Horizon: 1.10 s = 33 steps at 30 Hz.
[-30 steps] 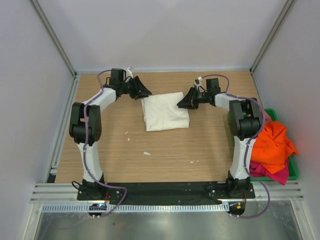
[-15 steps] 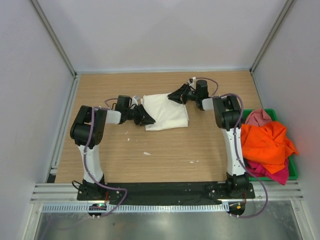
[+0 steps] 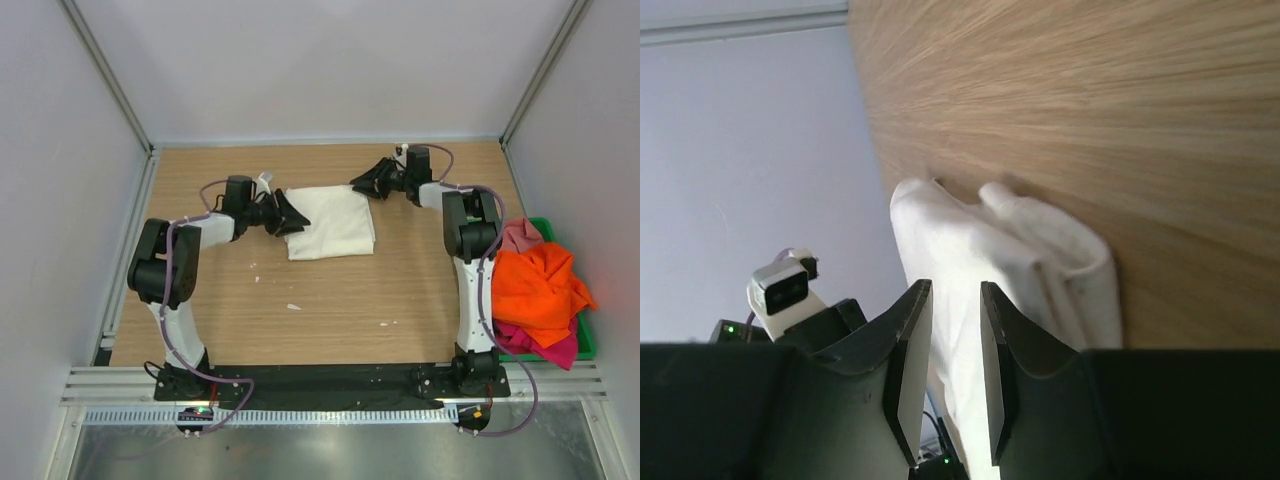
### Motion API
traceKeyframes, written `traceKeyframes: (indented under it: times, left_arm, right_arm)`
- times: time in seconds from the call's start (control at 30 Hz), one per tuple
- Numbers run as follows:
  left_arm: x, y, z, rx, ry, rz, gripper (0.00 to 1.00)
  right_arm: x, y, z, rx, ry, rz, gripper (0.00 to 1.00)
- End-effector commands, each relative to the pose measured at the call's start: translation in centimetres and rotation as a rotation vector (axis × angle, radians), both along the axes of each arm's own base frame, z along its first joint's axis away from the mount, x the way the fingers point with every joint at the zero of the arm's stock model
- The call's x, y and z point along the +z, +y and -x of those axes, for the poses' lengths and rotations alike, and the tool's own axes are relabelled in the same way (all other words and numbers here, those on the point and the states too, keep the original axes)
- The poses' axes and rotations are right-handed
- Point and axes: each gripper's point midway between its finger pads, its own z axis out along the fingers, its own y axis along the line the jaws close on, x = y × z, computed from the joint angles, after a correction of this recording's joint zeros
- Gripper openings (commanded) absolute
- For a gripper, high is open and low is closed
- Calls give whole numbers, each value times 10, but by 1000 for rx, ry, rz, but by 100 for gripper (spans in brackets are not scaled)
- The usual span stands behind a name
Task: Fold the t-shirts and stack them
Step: Fold the tshirt
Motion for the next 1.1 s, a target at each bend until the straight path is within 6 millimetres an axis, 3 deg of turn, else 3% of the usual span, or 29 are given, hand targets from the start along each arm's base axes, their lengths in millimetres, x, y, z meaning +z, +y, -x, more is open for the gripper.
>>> traceKeyframes:
  times: [0.0,0.1,0.13,0.17,0.3,0.33,0.47,0.57,0.67,0.87,0.93,0.97,1.0,1.07]
  left_arm:
    - [43,-8,-27,-1,-104,64,41]
    - [33,-14,-36,3,-82,101,36]
    - [20,-15,-40,12,-55,112,35]
    - [13,-15,-41,13,-43,118,34]
    - [-16,-6,-47,51,-1,124,31]
    - [-22,-2,-47,61,6,118,30]
    - [-32,12,-46,75,22,99,29]
    - [-38,19,-44,61,29,59,29]
    - [-36,24,-40,47,26,34,29]
    - [18,25,-43,29,-85,37,43]
    - [32,23,-53,31,-118,46,46]
    - [35,22,-57,40,-113,58,47]
    - [45,19,-67,42,-146,81,46]
    - [36,15,-78,61,-99,124,43]
  right_arm:
    - [80,6,11,43,-161,39,32]
    - [90,21,41,100,-156,33,33]
    - [78,31,59,129,-128,32,32]
    - [84,36,69,144,-138,26,32]
    - [58,53,113,205,-81,5,25]
    - [44,53,125,210,-65,-3,16]
    - [17,41,145,204,-17,-22,2]
    - [-2,23,149,175,17,-13,1]
    - [2,13,149,156,14,-25,1]
    - [36,3,151,189,-54,73,1]
    - [45,3,139,183,-89,91,1]
    - [39,5,134,182,-76,90,2]
    - [50,7,120,167,-99,73,2]
    - [51,12,105,147,-105,44,2]
